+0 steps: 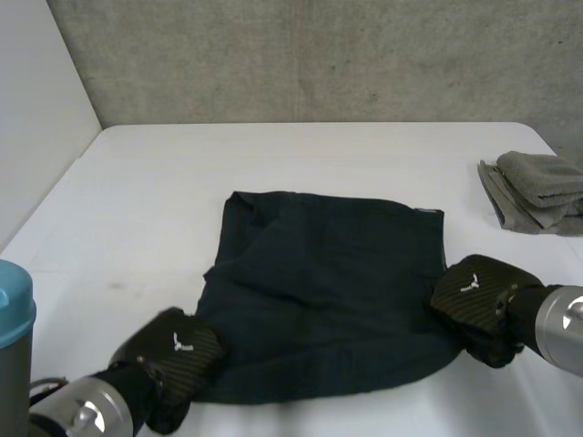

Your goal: Fold the laundry.

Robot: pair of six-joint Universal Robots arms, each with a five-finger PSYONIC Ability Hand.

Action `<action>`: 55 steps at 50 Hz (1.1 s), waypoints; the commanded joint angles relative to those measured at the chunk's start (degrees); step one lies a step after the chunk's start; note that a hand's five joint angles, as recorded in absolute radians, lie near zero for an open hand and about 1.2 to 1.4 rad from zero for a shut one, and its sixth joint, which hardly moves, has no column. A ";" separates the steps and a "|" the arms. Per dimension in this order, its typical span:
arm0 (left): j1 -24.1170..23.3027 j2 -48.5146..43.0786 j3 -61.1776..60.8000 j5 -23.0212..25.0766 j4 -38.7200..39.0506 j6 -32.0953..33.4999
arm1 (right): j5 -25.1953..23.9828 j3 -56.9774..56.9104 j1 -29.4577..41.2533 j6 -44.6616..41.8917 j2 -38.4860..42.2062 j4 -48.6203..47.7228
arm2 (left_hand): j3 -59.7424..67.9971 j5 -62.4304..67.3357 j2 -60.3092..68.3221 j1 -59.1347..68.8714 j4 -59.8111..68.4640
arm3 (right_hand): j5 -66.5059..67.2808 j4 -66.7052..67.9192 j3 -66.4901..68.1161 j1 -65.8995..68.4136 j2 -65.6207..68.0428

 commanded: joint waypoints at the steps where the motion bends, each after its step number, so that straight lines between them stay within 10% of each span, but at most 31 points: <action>1: 0.73 -3.06 0.38 3.29 3.76 -0.51 | 0.17 1.34 0.63 3.12 2.37 -5.38 | 11.92 14.29 11.41 14.23 11.36 | 13.15 11.93 12.26 23.89 12.56; 6: 3.71 -8.77 2.75 3.46 10.79 -0.60 | 1.05 2.58 0.81 4.37 8.44 -10.41 | 8.94 11.31 8.44 11.25 8.38 | 13.15 11.93 12.26 23.89 12.56; 10: 4.60 -10.45 5.30 3.11 11.50 -0.68 | 3.41 3.46 1.95 4.46 11.08 -11.73 | -33.82 -31.45 -34.32 -31.51 -34.38 | 13.15 11.93 12.26 23.89 12.56; 16: 5.91 -9.84 9.70 3.37 14.22 -3.58 | 4.74 4.51 1.95 4.72 11.00 -13.58 | -39.01 -36.64 -39.52 -36.70 -39.57 | 13.15 11.93 12.26 23.89 12.56; 34: 14.97 -39.18 40.36 16.11 20.65 -11.58 | 4.83 5.83 2.48 5.07 10.74 -17.36 | -35.50 -33.13 -36.01 -33.19 -36.06 | 13.15 11.93 12.26 23.89 12.56; 55: 14.44 -56.59 56.37 22.71 22.66 -11.85 | 4.83 8.03 2.48 5.42 10.82 -20.70 | -33.64 -31.27 -34.15 -31.34 -34.21 | 13.15 11.93 12.26 23.89 12.56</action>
